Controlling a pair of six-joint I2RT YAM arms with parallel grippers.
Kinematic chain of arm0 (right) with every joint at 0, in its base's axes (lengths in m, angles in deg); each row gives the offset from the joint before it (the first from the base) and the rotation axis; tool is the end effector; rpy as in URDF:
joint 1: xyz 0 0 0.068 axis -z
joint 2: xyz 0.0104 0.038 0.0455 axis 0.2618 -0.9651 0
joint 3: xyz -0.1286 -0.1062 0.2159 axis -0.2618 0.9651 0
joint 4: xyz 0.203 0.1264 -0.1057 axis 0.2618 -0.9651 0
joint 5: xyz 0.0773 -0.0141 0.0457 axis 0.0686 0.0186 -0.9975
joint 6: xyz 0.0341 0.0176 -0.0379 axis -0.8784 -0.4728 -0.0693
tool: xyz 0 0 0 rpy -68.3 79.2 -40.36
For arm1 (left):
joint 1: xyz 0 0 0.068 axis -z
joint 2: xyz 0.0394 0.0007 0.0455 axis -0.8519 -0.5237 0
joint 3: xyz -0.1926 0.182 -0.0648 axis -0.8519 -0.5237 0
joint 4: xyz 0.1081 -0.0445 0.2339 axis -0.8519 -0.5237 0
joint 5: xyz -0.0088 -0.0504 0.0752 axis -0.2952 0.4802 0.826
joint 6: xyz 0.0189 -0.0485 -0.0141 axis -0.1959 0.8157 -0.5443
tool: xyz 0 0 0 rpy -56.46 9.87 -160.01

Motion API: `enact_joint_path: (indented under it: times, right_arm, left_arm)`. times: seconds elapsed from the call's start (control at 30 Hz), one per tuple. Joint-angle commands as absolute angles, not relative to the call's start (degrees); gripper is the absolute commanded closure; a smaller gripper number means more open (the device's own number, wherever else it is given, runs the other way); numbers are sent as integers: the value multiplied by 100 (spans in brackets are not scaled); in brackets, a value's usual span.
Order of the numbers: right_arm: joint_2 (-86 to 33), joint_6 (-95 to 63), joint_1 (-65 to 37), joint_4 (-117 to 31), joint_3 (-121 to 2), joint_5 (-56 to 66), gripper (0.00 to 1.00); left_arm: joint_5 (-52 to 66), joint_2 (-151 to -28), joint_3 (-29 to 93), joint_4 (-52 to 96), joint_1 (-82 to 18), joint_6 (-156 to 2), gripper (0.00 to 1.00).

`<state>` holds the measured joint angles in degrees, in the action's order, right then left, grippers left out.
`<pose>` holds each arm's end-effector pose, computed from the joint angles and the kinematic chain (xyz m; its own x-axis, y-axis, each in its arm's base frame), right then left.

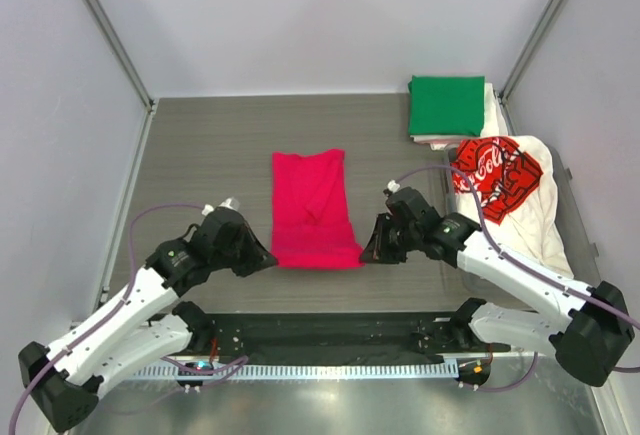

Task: Fold and stack the t-shirts
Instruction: Fold the tshirt

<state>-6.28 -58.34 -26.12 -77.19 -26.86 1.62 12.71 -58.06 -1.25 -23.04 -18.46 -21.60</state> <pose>0.1534 0.1443 0.2399 -0.9480 0.1549 -0.2780 -0.0304 0.8255 0.5636 0.1158 -0.0989 0.2530 -0.8344 -0.4979 -0.2364 -0.2609 0.7346 -0.6263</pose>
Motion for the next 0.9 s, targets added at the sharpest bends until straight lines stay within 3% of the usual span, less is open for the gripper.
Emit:
enact_joint_path:
  times: [0.0, 0.27, 0.57, 0.87]
  right_arm:
    - [-726, -5774, -2613, -8424, -3427, 673, 99]
    - [-1930, -5027, -2210, -8972, -5140, 1010, 99]
    - [-3240, -4306, -1384, -8989, -6476, 632, 99]
    - [-4690, -3937, -917, -9086, -7768, 324, 99]
  left_arm:
    - [1885, -5867, 600, -3087, -1843, -2217, 100]
    - [2493, -6816, 1841, -3255, -2062, -2894, 100]
    - [1518, -8335, 2720, -2570, -3344, -3562, 100]
    - [990, -9901, 3976, -2499, -3873, -3950, 100]
